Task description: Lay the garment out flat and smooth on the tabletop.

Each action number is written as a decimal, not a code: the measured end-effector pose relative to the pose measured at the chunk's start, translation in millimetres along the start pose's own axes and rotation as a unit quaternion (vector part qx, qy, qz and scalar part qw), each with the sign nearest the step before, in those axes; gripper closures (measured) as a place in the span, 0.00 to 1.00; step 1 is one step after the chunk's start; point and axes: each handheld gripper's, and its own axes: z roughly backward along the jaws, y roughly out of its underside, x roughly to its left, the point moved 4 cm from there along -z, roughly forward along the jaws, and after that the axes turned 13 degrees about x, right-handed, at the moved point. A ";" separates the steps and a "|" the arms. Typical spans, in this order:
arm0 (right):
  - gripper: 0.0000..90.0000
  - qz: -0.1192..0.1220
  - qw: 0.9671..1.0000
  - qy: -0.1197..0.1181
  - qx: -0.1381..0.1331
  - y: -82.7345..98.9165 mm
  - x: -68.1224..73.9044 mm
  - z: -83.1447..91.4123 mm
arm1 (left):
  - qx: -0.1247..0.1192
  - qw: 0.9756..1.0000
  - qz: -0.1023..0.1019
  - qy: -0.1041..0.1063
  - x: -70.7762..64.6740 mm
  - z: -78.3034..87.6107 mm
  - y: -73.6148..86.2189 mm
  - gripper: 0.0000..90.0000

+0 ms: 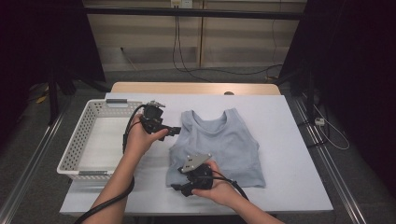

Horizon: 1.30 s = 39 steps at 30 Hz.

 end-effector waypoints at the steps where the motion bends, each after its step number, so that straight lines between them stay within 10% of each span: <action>1: 0.43 0.004 1.000 0.005 0.002 0.0 0.3 -0.8 | 0.000 1.000 0.000 0.000 0.6 0.2 -0.2 0.09; 7: 0.47 0.012 0.999 0.029 0.008 -1.0 2.8 -2.8 | -0.003 1.000 -0.003 0.001 3.0 0.9 -1.9 0.09; 19: 0.91 -0.027 0.999 0.046 0.002 -1.7 -9.3 -1.7 | -0.006 1.000 -0.008 -0.003 5.3 2.6 -6.9 0.10; 25: 0.93 -0.053 0.999 -0.003 -0.009 -1.7 -14.0 4.3 | -0.009 1.000 -0.006 -0.006 6.4 0.6 -8.0 0.10; 39: 0.93 -0.064 0.997 -0.020 -0.046 1.0 -13.3 27.7 | 0.000 1.000 -0.015 -0.007 4.6 -22.7 -20.9 0.12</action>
